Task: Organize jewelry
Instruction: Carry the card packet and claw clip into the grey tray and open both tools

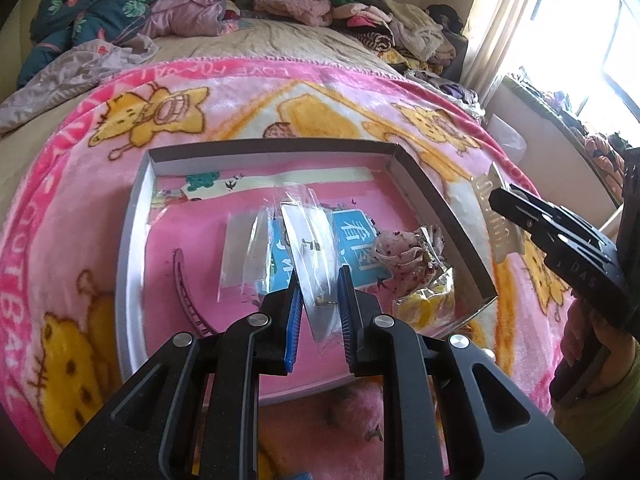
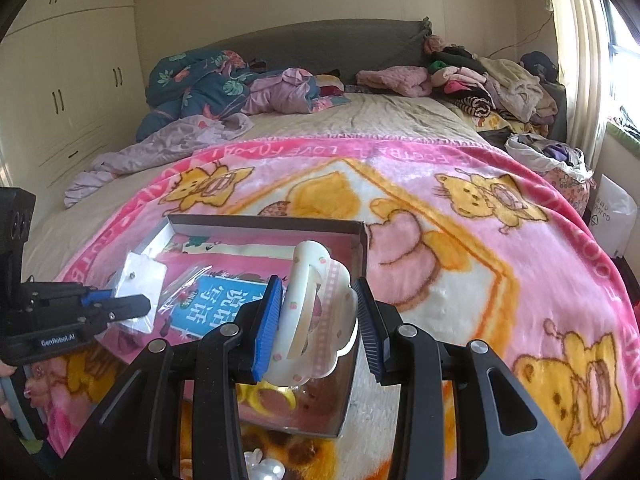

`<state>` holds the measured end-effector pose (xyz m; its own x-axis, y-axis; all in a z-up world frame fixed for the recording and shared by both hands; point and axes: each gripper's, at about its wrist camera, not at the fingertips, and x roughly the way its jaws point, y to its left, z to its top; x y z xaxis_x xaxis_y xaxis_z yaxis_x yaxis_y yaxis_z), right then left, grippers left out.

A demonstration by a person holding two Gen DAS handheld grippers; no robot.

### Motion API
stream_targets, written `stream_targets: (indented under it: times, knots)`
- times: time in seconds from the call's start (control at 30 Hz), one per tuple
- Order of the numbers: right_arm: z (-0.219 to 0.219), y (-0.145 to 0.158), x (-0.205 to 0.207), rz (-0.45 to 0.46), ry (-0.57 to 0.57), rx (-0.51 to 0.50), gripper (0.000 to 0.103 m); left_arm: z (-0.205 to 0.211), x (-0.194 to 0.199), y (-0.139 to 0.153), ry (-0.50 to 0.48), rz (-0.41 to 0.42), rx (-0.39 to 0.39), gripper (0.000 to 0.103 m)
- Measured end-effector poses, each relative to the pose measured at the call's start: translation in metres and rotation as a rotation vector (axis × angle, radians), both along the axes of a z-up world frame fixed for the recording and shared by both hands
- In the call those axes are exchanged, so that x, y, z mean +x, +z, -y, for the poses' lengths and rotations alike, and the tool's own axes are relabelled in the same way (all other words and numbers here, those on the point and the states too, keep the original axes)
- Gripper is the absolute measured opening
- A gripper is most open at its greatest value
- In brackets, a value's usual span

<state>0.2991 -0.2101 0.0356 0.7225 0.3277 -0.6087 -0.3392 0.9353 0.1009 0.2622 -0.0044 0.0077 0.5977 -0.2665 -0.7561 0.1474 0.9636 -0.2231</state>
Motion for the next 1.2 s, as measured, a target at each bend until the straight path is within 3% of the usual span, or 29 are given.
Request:
stream_targets:
  times: [0.73, 0.9, 1.0, 1.2]
  knots:
    - [-0.011, -0.039, 0.022, -0.093, 0.01, -0.015, 0.035, 0.009, 0.012, -0.029, -0.02, -0.058, 0.01, 0.012]
    - [-0.014, -0.042, 0.02, -0.102, 0.016, -0.016, 0.035, 0.007, 0.011, -0.028, -0.013, -0.061, 0.012, 0.017]
    - [-0.015, -0.042, 0.019, -0.104, 0.018, -0.017, 0.035, 0.005, 0.009, -0.027, -0.009, -0.06, 0.016, 0.026]
    - [-0.021, -0.043, 0.017, -0.118, 0.032, -0.027, 0.035, -0.001, 0.001, -0.021, 0.004, -0.049, 0.009, 0.028]
